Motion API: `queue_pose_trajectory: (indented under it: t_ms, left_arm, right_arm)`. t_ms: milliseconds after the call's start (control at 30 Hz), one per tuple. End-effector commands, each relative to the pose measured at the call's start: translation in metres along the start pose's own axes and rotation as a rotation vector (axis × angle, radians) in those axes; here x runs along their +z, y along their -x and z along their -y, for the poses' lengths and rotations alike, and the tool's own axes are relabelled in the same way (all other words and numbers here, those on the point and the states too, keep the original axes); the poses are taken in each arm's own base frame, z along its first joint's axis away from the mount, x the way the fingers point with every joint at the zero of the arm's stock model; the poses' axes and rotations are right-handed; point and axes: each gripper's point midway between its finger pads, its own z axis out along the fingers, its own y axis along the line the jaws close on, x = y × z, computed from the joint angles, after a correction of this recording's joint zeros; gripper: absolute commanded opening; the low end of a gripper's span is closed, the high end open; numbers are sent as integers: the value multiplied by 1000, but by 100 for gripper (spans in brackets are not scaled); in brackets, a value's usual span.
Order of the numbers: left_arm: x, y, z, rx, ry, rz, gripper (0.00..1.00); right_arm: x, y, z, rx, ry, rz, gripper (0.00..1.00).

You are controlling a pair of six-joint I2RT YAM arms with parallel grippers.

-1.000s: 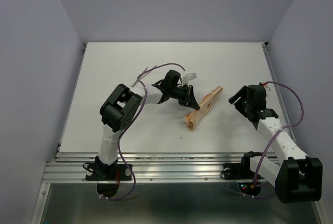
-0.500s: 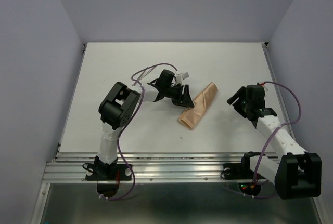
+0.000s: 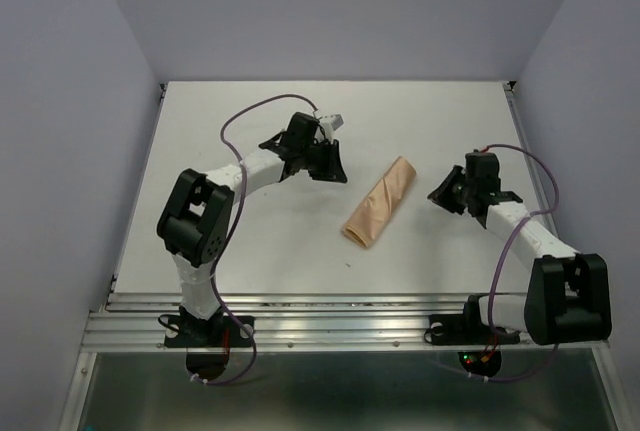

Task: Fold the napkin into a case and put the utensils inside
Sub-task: Smooth out the smaller rectangle-folded napkin at the center of the board.

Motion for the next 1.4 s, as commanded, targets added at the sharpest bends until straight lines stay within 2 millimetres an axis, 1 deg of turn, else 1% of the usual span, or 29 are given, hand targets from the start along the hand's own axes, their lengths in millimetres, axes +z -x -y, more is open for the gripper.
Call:
queue_pose_trajectory:
  t_ms: [0,33,67,100,133,167,200,233,267,300,333,400,433,500,533,567,600,667,700,800,900,1033,1100,1200,1300,1333,1367]
  left_arm:
    - [-20,-5,32,43,-17,11,0]
    - [-21,-10,38,44,-43,2,0]
    - [-21,-19,44,48,-79,-7,0]
    - [-21,-25,50,51,-106,-19,0]
    - [-21,-35,62,64,-149,-45,0]
    - [-21,-44,67,73,-166,-62,0]
    - [-20,-50,71,83,-185,-79,0]
    - [-20,-60,82,98,-220,-107,0]
    - [-19,-66,83,109,-226,-121,0]
    - [-18,-71,85,116,-229,-130,0]
    - [-17,-78,85,118,-230,-146,0]
    - [-16,-84,82,118,-231,-161,0]
    - [-15,-86,80,116,-228,-167,0]
    - [-11,-91,75,114,-218,-180,0]
    - [-8,-91,70,112,-195,-176,0]
    - [-5,-91,66,112,-181,-176,0]
    - [1,-93,59,106,-157,-186,0]
    - [12,-94,44,112,-99,-191,0]
    - [16,-94,33,113,-45,-189,0]
    - [18,-97,18,130,17,-205,0]
    - [18,-94,9,141,71,-192,0]
    - [15,-90,13,137,70,-175,0]
    - [9,-82,20,138,57,-147,0]
    - [0,-71,31,146,42,-107,0]
    - [-7,-60,41,151,25,-75,0]
    - [-7,-59,42,147,25,-72,0]
    - [-7,-55,43,147,29,-64,0]
  right_arm:
    - [-3,24,-54,-82,167,43,15]
    - [-2,28,-59,-89,183,43,14]
    - [4,28,-67,-100,195,24,12]
    - [7,28,-69,-104,198,11,12]
    - [10,23,-77,-120,220,-13,11]
    - [20,14,-79,-138,216,-50,11]
    - [22,16,-88,-150,231,-55,11]
    - [26,17,-90,-150,236,-59,10]
    - [30,12,-94,-157,244,-76,10]
    - [39,8,-90,-149,231,-101,10]
    - [42,12,-94,-145,237,-94,10]
    - [49,12,-94,-140,232,-96,9]
    - [56,12,-91,-132,215,-100,9]
    - [62,17,-93,-133,210,-89,9]
    - [69,17,-89,-128,186,-93,9]
    - [72,18,-89,-129,181,-93,9]
    - [75,22,-91,-127,179,-83,9]
    - [85,25,-88,-118,153,-78,9]
    - [89,26,-86,-113,140,-77,9]
    - [102,22,-80,-109,117,-96,9]
    - [106,22,-80,-109,114,-103,8]
    - [96,30,-89,-116,142,-77,8]
    - [86,37,-96,-122,162,-51,8]
    - [81,42,-101,-126,173,-35,8]
    - [87,46,-102,-124,165,-28,8]
    - [90,45,-101,-124,160,-34,8]
    - [99,41,-97,-119,145,-49,8]
